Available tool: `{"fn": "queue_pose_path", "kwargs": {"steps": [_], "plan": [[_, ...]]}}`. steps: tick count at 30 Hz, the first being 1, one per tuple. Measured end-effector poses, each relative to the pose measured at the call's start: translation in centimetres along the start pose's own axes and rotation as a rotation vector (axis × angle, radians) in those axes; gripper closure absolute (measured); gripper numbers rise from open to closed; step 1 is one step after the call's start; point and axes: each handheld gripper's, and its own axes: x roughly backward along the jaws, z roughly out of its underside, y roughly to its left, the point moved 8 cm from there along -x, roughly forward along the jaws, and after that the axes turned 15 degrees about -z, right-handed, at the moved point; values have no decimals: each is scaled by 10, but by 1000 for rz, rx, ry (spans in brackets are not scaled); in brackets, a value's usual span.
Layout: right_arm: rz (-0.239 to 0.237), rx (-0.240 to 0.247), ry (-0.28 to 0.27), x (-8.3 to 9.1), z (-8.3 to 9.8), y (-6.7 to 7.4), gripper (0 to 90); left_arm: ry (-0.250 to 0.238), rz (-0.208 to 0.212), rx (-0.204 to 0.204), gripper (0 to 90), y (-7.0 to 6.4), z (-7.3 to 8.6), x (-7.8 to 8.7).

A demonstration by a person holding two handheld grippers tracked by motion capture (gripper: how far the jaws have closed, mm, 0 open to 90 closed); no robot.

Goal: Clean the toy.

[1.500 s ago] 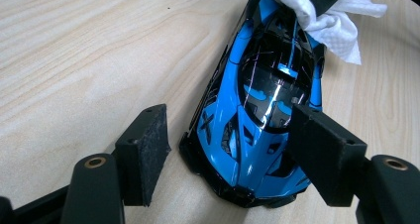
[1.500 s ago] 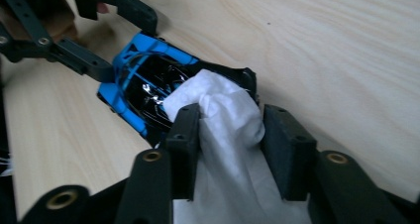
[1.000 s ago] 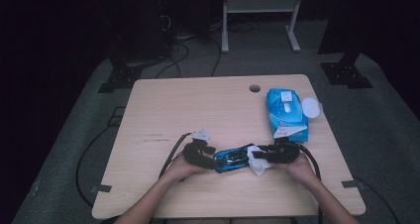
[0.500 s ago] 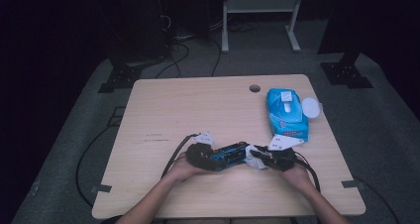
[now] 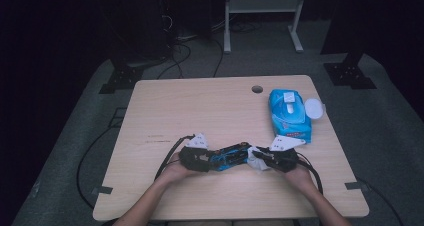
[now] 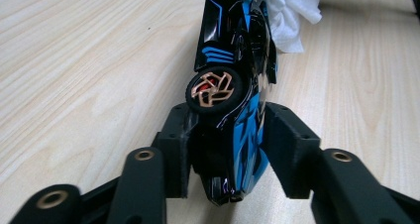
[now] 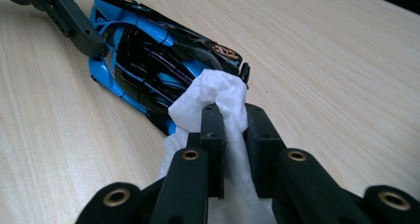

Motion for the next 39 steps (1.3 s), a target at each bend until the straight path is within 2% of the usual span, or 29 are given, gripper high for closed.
{"fn": "queue_pose_path", "kwargs": {"steps": [3,4,5,9,14,15,16,17,18,19,20,21,23,24,25,26,27,28,32,35,37,39], "plan": [[-2,-18,17,3,2,0,770,-26,4,-22,632,-3,-3,1],[-2,-18,17,3,2,0,770,-26,4,-22,639,-3,-3,1],[-22,-50,21,8,6,2,770,-41,4,-35,649,-4,-4,0],[-22,-74,8,15,9,3,772,-52,-12,-52,655,-5,-4,0],[1,-99,-14,31,8,2,800,-61,-34,-55,664,-7,-5,-1],[2,-117,-41,37,2,2,808,-65,-42,-60,668,-7,-5,-2],[2,-117,-41,37,2,2,808,-71,-48,-60,668,-8,-5,-2],[0,-113,-70,41,-9,4,812,-80,-54,-62,670,-8,-6,-3],[0,-113,-70,41,-9,4,812,-80,-54,-62,671,-8,-6,-3],[-7,-101,-96,39,-24,8,814,-89,-64,-71,671,-8,-7,-5],[-7,-101,-96,39,-24,8,814,-89,-64,-71,673,-8,-7,-5],[-12,-98,-104,37,-29,9,815,-100,-76,-85,673,-8,-8,-6],[-22,-68,-118,18,-52,14,818,-111,-84,-76,673,-8,-9,-9],[-22,-68,-118,18,-52,14,818,-111,-84,-76,673,-8,-9,-9],[-47,-51,-119,-1,-65,19,819,-112,-79,-71,672,-8,-9,-10],[-47,-51,-119,-1,-65,19,819,-112,-79,-71,672,-8,-9,-10],[-73,-37,-109,-17,-72,24,819,-118,-74,-65,672,-8,-10,-10],[-73,-37,-109,-17,-72,24,819,-118,-74,-65,672,-8,-10,-10],[-124,-16,-88,-51,-78,36,820,-122,-76,-69,673,-8,-9,-10],[-112,13,-49,-62,-74,39,822,-125,-78,-81,673,-8,-9,-9],[-100,19,-46,-59,-71,36,822,-127,-78,-83,673,-8,-8,-9],[-54,36,-37,-52,-69,29,823,-129,-74,-75,673,-7,-8,-9]]}}
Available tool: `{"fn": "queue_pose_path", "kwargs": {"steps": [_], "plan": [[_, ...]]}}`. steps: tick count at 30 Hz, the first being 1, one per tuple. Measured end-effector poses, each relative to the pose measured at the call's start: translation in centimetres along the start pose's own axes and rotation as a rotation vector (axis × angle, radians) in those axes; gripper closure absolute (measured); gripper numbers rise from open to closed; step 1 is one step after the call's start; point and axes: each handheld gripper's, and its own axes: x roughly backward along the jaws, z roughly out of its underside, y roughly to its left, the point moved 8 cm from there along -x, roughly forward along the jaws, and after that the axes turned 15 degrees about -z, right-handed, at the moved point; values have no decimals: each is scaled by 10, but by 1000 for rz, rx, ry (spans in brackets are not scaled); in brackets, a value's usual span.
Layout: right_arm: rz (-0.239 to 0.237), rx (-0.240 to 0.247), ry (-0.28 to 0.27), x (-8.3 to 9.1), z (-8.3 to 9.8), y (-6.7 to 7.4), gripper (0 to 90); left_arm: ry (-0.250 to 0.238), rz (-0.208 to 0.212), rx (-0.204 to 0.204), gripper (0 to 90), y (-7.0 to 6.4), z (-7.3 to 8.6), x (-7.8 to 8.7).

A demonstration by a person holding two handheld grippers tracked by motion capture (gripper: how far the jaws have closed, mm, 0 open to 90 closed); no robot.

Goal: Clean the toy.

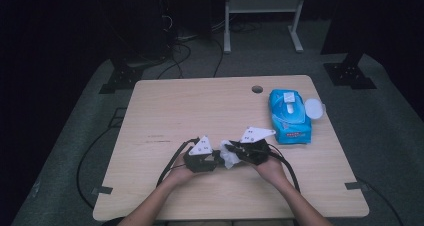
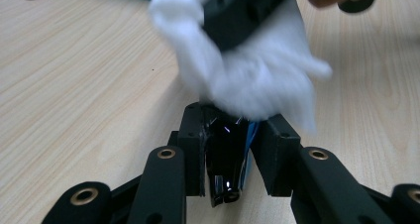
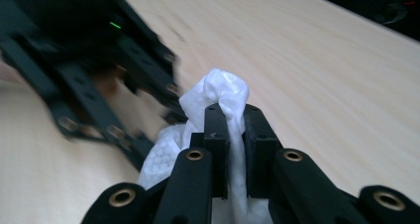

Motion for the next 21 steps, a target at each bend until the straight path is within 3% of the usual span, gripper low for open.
{"fn": "queue_pose_path", "kwargs": {"steps": [3,4,6,11,13,14,18,21], "plan": [[77,1,22,15,11,-14,824,2,-1,2,674,0,0,0],[83,-35,2,21,15,-19,825,3,0,2,674,0,1,0],[89,-30,0,20,15,-18,825,0,0,11,673,0,0,0],[41,-18,-14,4,8,-4,824,0,-3,6,673,-1,0,0],[-13,-16,-27,-7,2,7,823,-1,-4,1,673,-1,0,0],[-28,8,-16,-10,0,11,823,-1,-5,-6,673,-1,0,0],[-12,16,-8,-6,2,7,823,2,1,5,674,-1,0,0],[55,-4,5,11,11,-10,824,2,0,4,675,0,0,0]]}}
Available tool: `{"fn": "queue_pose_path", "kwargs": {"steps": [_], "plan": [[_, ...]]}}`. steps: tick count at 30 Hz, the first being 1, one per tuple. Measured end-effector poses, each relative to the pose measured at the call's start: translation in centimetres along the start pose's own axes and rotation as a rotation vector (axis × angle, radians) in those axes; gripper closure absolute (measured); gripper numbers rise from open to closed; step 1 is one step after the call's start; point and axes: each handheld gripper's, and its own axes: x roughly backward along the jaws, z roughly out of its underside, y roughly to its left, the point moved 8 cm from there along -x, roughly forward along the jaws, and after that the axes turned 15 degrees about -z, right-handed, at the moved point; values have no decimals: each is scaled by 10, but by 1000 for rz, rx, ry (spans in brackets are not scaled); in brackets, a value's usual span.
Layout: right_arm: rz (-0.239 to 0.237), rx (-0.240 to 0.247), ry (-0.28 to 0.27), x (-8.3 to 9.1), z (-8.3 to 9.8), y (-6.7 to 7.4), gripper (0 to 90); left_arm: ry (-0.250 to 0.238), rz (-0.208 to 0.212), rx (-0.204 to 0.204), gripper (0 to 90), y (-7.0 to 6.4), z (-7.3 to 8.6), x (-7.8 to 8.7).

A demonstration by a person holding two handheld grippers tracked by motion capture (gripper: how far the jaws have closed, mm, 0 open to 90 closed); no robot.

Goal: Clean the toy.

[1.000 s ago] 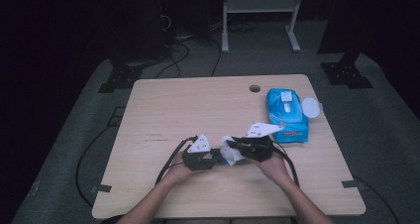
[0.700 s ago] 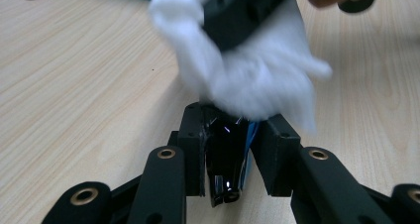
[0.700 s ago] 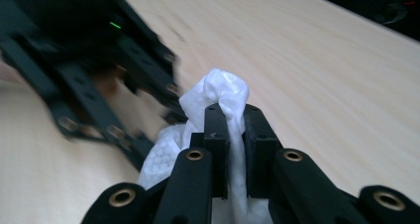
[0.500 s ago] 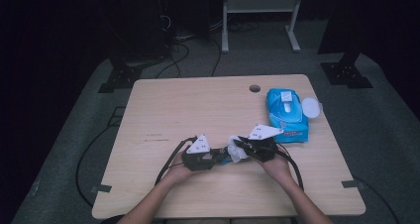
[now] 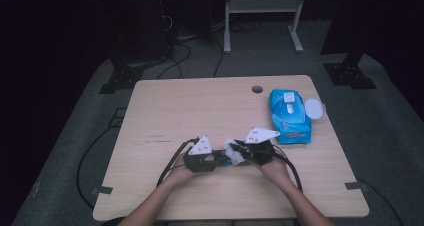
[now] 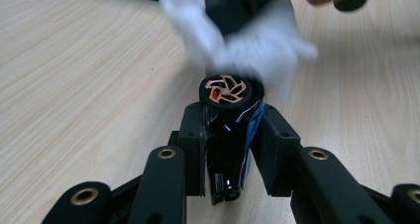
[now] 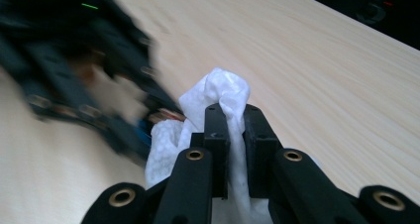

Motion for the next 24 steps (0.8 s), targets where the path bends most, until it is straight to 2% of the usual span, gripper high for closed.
{"fn": "queue_pose_path", "kwargs": {"steps": [4,6,9,11,12,13,14,15,19,21,23,24], "plan": [[84,-48,0,24,11,-24,824,3,-7,-6,677,2,0,0],[119,-55,8,30,15,-32,824,3,-5,2,677,2,0,0],[113,-64,-5,29,15,-31,825,3,-4,9,677,2,0,0],[82,-69,-16,23,11,-25,826,0,-2,15,675,2,0,-1],[64,-64,-20,18,8,-20,825,0,-1,15,675,2,0,-1],[7,-67,-33,6,3,-9,825,1,-1,15,674,2,0,-1],[7,-67,-33,6,3,-9,825,1,-1,15,675,2,0,-1],[-42,-48,-41,-5,-1,2,824,2,-2,15,675,2,0,-1],[-40,-19,-23,-7,-3,6,824,8,0,23,676,2,0,0],[-14,-24,-11,-1,0,0,825,9,0,23,678,2,0,0],[42,-51,-11,13,7,-16,824,9,0,19,678,3,1,0],[42,-51,-11,13,7,-16,824,9,0,18,678,3,0,0]]}}
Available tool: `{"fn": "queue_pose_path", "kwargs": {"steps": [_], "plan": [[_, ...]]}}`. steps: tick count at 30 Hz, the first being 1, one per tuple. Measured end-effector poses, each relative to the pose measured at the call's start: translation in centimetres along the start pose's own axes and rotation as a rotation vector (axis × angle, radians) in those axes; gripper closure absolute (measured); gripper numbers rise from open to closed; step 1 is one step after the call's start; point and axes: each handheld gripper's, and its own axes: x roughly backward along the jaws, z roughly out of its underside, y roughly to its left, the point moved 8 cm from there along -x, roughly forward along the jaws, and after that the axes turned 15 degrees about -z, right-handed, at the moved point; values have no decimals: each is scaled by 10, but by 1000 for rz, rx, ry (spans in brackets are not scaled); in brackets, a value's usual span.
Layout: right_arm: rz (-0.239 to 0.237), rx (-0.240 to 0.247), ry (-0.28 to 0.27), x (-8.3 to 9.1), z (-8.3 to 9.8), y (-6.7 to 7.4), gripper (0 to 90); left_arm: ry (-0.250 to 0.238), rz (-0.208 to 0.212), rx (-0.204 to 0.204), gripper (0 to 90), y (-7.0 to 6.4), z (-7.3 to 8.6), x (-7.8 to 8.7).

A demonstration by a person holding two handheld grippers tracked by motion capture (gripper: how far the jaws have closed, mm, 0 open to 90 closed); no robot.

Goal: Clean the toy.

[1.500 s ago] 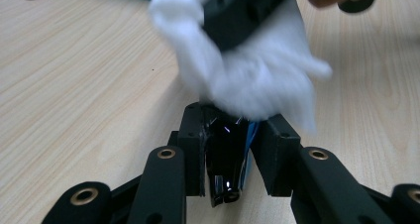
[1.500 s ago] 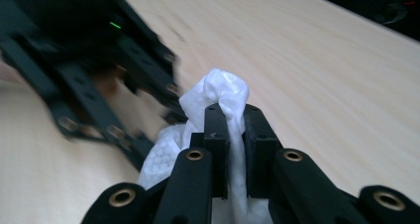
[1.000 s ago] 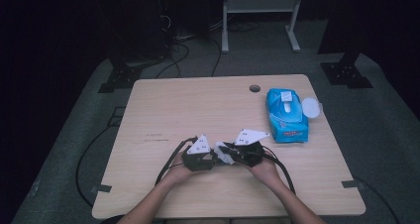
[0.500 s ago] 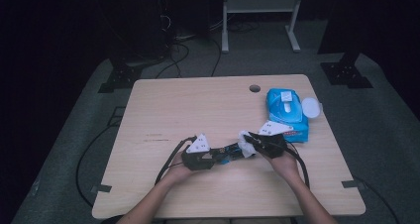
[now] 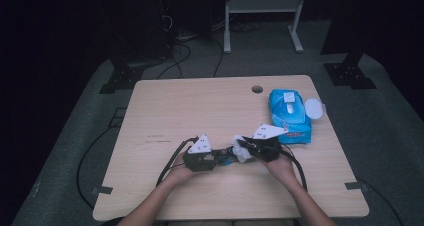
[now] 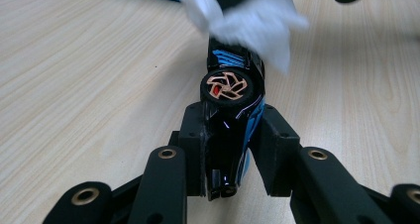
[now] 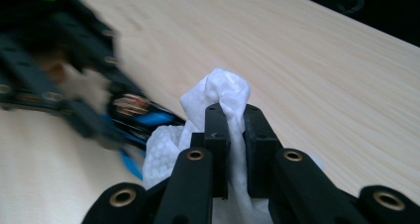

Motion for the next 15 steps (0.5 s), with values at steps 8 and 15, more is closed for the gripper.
{"fn": "queue_pose_path", "kwargs": {"steps": [8,15], "plan": [[67,-90,-24,26,15,-32,826,5,-3,1,676,2,0,0],[74,-88,-28,22,13,-29,826,6,-8,5,674,2,1,1]]}}
